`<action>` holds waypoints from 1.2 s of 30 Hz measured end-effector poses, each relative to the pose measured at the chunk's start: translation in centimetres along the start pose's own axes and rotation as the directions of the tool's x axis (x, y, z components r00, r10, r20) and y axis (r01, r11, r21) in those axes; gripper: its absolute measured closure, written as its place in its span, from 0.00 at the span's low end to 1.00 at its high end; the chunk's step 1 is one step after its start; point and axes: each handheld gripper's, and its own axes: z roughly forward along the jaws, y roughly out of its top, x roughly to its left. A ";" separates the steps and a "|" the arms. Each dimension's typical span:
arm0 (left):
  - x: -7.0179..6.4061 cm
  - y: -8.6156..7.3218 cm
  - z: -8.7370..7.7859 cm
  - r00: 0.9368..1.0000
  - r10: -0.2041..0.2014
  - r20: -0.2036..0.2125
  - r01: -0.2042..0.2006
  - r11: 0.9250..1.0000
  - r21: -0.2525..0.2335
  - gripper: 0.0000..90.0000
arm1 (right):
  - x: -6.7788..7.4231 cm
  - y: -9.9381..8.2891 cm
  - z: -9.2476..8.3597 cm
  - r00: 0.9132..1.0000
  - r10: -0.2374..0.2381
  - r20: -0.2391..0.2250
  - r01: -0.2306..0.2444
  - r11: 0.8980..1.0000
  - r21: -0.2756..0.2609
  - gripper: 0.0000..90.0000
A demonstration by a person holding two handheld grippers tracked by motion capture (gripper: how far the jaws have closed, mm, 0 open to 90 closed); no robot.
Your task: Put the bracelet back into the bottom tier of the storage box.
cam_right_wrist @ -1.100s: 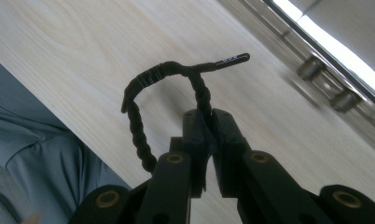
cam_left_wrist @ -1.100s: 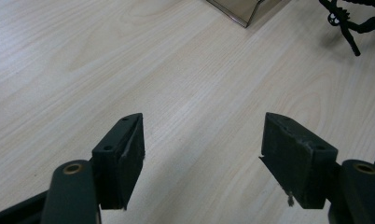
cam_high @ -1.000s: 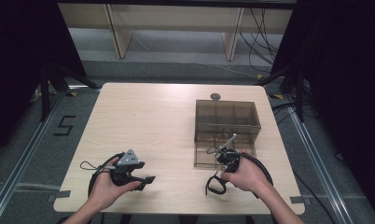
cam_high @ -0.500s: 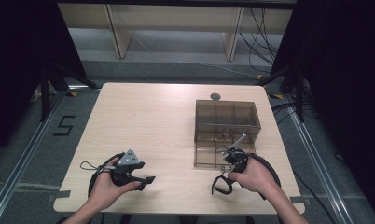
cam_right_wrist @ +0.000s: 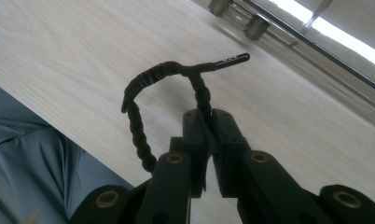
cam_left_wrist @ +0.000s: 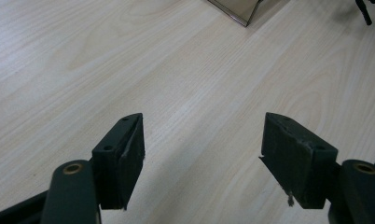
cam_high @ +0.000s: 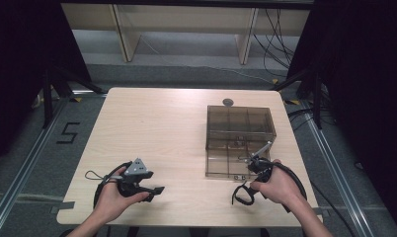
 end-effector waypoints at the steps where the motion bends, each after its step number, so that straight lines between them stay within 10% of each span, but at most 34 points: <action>1: 0.0 0.0 0.0 1.000 -0.001 0.000 0.001 1.000 0.000 0.33 | -0.1 -0.1 0.0 1.000 0.004 0.009 -0.004 1.000 -0.010 0.94; 36: -0.1 0.0 -0.1 1.000 -0.027 0.008 0.027 1.000 -0.008 0.33 | -3.8 -1.8 -1.4 0.989 0.146 0.020 -0.145 0.988 -0.051 0.94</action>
